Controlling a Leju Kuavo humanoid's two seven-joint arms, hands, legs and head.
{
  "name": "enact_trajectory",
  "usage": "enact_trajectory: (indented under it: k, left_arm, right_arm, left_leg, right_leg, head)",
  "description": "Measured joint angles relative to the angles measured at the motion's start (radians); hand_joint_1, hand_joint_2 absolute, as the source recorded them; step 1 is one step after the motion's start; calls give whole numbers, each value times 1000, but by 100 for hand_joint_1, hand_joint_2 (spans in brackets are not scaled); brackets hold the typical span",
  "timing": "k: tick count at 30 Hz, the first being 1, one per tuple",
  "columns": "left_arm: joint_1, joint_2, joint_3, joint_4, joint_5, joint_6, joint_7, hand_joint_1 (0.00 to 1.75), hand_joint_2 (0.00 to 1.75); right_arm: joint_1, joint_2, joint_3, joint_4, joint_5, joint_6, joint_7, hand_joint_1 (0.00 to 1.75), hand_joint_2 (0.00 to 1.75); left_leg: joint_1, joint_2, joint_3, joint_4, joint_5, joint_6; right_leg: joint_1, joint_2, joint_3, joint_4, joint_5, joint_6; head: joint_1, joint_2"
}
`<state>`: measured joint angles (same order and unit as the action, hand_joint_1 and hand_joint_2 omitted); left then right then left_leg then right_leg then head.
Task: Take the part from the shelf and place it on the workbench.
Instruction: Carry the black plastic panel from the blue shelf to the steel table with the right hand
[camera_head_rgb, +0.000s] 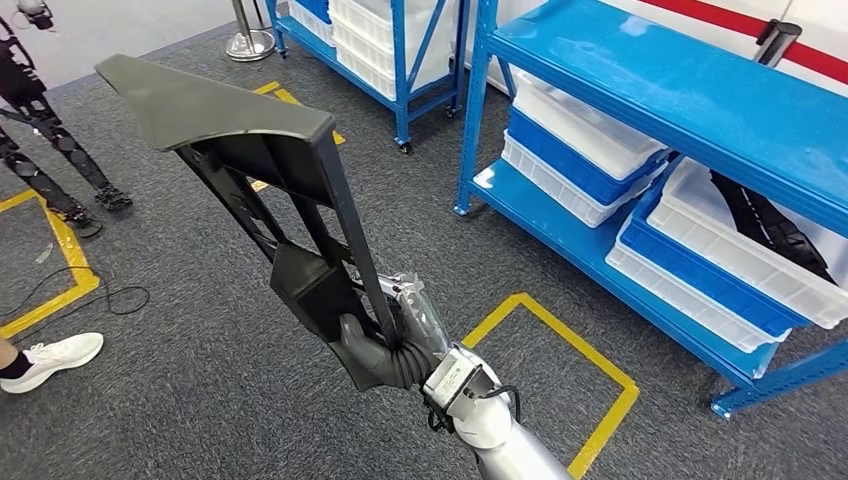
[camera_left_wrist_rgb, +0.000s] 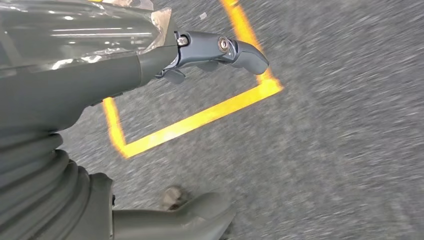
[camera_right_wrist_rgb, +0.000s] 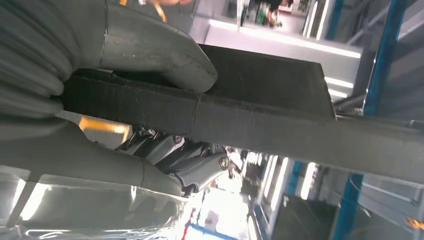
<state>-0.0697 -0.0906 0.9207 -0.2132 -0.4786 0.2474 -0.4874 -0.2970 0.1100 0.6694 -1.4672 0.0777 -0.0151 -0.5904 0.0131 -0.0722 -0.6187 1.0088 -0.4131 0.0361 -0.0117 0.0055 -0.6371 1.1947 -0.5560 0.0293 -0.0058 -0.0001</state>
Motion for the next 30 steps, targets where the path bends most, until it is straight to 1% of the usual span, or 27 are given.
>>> enact_trajectory:
  k: [1,2,3,4,5,6,7,8,9,10,11,12,13,14,25,28,29,30]
  left_arm:
    - [2,-7,-3,0,-28,-8,4,0,175]
    - [3,-13,-10,0,-59,-18,6,0,175]
    - [5,-17,-21,0,-90,-31,5,0,175]
    - [8,-21,-34,0,-117,-43,0,0,175]
    - [11,-25,-47,0,-137,-53,-5,0,175]
    - [15,-28,-59,1,-151,-60,-11,0,175]
    - [19,-31,-69,1,-159,-65,-14,0,175]
    - [20,-33,-76,1,-161,-66,-15,0,175]
    - [19,-34,-82,1,-162,-67,-16,0,175]
    - [17,-35,-88,1,-163,-68,-16,0,175]
    - [14,-35,-93,1,-163,-68,-17,0,175]
    - [12,-35,-96,1,-163,-69,-17,0,175]
    - [11,-35,-98,1,-163,-70,-18,0,175]
    - [11,-35,-99,1,-163,-70,-18,0,175]
    - [11,-35,-100,2,-163,-70,-19,0,175]
    - [12,-36,-101,1,-165,-72,-21,0,175]
    - [11,-36,-105,1,-173,-80,-27,0,175]
    - [5,-36,-117,1,-191,-101,-32,0,175]
  right_arm:
    - [2,-10,-1,-13,-7,-4,11,175,175]
    - [7,-26,-7,-31,-14,-9,17,175,175]
    - [16,-50,-19,-54,-23,-13,16,175,175]
    - [30,-79,-39,-77,-34,-17,9,175,175]
    - [46,-110,-64,-99,-43,-19,-2,175,175]
    - [62,-139,-93,-119,-49,-20,-12,175,175]
    - [76,-163,-119,-134,-54,-20,-19,175,175]
    - [88,-181,-140,-147,-55,-19,-23,175,175]
    - [97,-193,-155,-158,-55,-18,-25,175,175]
    - [106,-203,-165,-168,-53,-18,-25,175,175]
    - [114,-211,-171,-175,-50,-17,-25,175,175]
    - [120,-217,-176,-179,-46,-17,-25,175,175]
    - [124,-221,-178,-181,-43,-17,-24,175,175]
    - [126,-223,-180,-182,-41,-17,-24,175,175]
    - [127,-223,-180,-182,-41,-17,-24,175,175]
    - [129,-225,-181,-184,-38,-18,-22,175,175]
    - [134,-226,-186,-188,-33,-25,-21,175,175]
    - [149,-228,-199,-204,-11,-41,-18,175,175]
  left_leg:
    - [-1,-13,-2,5,-1,-2]
    - [-2,-25,-4,10,-3,-5]
    - [-3,-34,-7,13,-5,-10]
    - [-3,-43,-9,16,-6,-15]
    - [-2,-50,-12,16,-7,-21]
    - [1,-50,-14,18,-8,-25]
    - [2,-35,-20,30,-15,-29]
    - [3,-11,-34,58,-33,-33]
    - [3,18,-54,105,-60,-36]
    - [3,43,-84,166,-93,-40]
    - [5,57,-115,230,-121,-43]
    - [6,63,-140,279,-138,-45]
    - [7,66,-156,309,-147,-47]
    - [8,67,-163,321,-148,-47]
    - [8,68,-163,321,-146,-47]
    - [8,69,-159,310,-135,-47]
    - [7,74,-133,262,-110,-44]
    - [3,89,-95,190,-82,-36]
  right_leg:
    - [-3,16,30,-71,29,7]
    - [-5,27,52,-126,51,8]
    - [-7,34,64,-160,62,5]
    - [-5,34,67,-170,64,-2]
    - [-3,25,72,-172,65,-9]
    - [-4,17,77,-174,68,-17]
    - [-5,10,81,-176,71,-24]
    - [-8,4,84,-179,74,-32]
    - [-9,-2,85,-180,76,-37]
    - [-6,-8,85,-180,76,-40]
    - [-4,-15,85,-180,75,-42]
    - [-2,-23,84,-180,75,-43]
    - [-1,-29,84,-180,74,-43]
    - [-1,-32,84,-180,74,-44]
    - [0,-34,84,-180,73,-44]
    - [0,-38,85,-180,73,-44]
    - [0,-45,85,-180,72,-44]
    - [3,-57,88,-180,68,-39]
  head:
    - [0,0]
    - [0,0]
    - [-1,0]
    - [-2,0]
    - [-3,0]
    - [-3,0]
    - [-4,0]
    - [-6,0]
    - [-8,0]
    - [-10,0]
    - [-11,0]
    - [-10,0]
    - [-10,0]
    - [-10,0]
    - [-10,0]
    - [-10,0]
    - [-10,0]
    - [-9,0]
